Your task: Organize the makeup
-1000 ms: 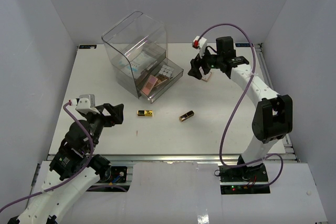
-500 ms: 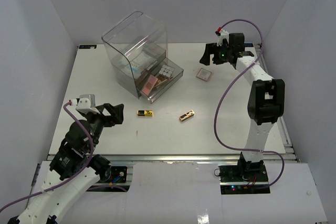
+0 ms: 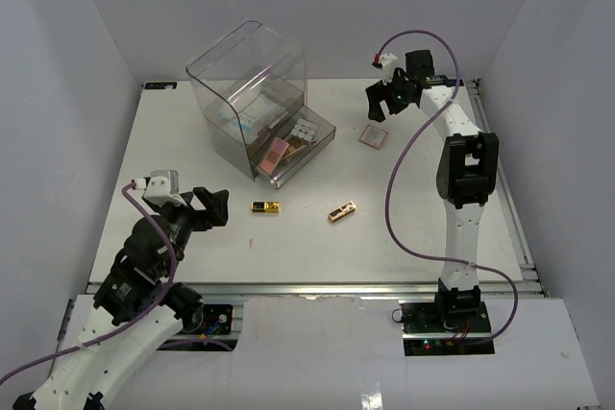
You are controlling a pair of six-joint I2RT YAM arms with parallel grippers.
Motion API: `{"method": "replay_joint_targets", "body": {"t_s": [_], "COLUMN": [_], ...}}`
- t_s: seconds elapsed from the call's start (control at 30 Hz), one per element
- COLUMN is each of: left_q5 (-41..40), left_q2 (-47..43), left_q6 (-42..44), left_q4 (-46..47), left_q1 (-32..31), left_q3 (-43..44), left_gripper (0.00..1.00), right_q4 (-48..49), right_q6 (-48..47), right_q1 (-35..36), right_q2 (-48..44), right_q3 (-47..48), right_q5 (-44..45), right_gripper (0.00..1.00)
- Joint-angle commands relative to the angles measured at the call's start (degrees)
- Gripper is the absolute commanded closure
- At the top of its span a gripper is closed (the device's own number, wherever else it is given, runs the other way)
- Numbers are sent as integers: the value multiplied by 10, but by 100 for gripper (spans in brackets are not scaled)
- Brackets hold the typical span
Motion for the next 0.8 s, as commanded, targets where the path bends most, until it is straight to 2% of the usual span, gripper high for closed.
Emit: {"method": "replay_joint_targets", "body": {"t_s": [0.0,0.13,0.77], "left_q5": [-3,-5,-7], "left_q2": [6,8,14], "left_q6": [-1,-1,-3], "left_q4": [-1,-2,-5], "left_q1": [2,2,2], "left_q3": [-2,-2,-1], "left_gripper": [2,2,2], "right_q4": [-106,-143,-110], "right_q6": [-185,-181,-181], "right_q1": [20,27,29], "right_q2": [28,56,69], "right_q3": [44,61,21], "right_q5": [-2,-12,23], "right_gripper": [10,10,10]}}
